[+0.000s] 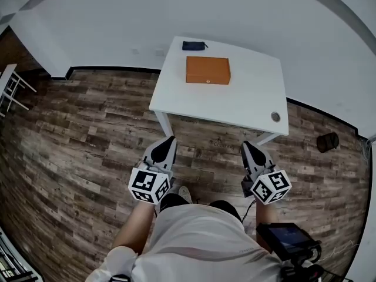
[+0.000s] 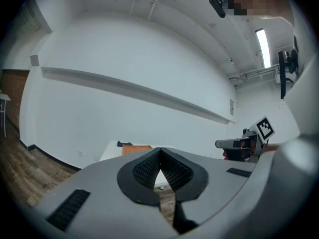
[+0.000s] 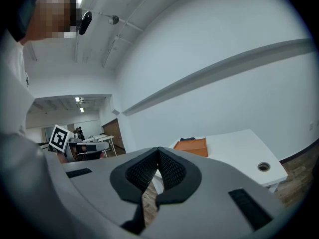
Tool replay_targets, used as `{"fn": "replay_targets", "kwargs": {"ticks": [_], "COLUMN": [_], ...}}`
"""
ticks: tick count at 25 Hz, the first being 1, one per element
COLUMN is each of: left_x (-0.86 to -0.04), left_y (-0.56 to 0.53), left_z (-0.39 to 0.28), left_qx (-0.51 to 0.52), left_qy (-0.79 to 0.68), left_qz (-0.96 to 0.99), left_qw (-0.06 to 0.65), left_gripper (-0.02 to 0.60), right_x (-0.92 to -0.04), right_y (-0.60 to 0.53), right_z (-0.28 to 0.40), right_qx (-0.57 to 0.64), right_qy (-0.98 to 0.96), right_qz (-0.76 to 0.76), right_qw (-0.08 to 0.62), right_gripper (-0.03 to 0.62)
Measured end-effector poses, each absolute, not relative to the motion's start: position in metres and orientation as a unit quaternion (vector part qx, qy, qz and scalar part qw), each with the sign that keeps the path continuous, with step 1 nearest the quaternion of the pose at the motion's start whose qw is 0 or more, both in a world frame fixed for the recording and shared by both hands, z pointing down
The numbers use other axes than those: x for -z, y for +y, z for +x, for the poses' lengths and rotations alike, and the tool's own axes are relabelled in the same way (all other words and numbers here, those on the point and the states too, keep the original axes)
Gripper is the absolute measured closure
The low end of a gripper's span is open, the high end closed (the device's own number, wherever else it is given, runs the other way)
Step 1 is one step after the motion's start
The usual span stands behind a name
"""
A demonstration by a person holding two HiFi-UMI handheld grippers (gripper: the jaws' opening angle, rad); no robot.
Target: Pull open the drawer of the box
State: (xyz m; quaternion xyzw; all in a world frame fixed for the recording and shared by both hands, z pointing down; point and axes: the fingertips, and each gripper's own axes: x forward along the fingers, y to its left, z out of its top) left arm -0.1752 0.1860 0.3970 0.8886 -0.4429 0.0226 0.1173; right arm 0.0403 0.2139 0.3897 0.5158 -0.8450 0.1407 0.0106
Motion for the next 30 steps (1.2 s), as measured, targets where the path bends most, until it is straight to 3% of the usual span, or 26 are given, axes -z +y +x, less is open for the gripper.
{"fn": "replay_targets", "kwargs": {"ticks": [18,30], "left_x": [-0.411,-0.413], "left_y": [0.106,0.003], "left_z": [-0.177,-0.090], "left_qx": [-0.032,-0.041], "left_qy": [-0.446,-0.477], "left_qz": [0.884,0.868], "left_qw": [0.133,0.132], "left_gripper": [0.572,0.571], "right_x": [-0.396,-0.404], "right_y": [0.126,0.008], "right_z": [0.036,0.114], "right_qx": [-0.149,-0.160], "right_qy": [-0.846,-0.867], "right_qz": [0.512,0.471], "right_qw": [0.015,0.016], "right_gripper": [0.591,0.591]}}
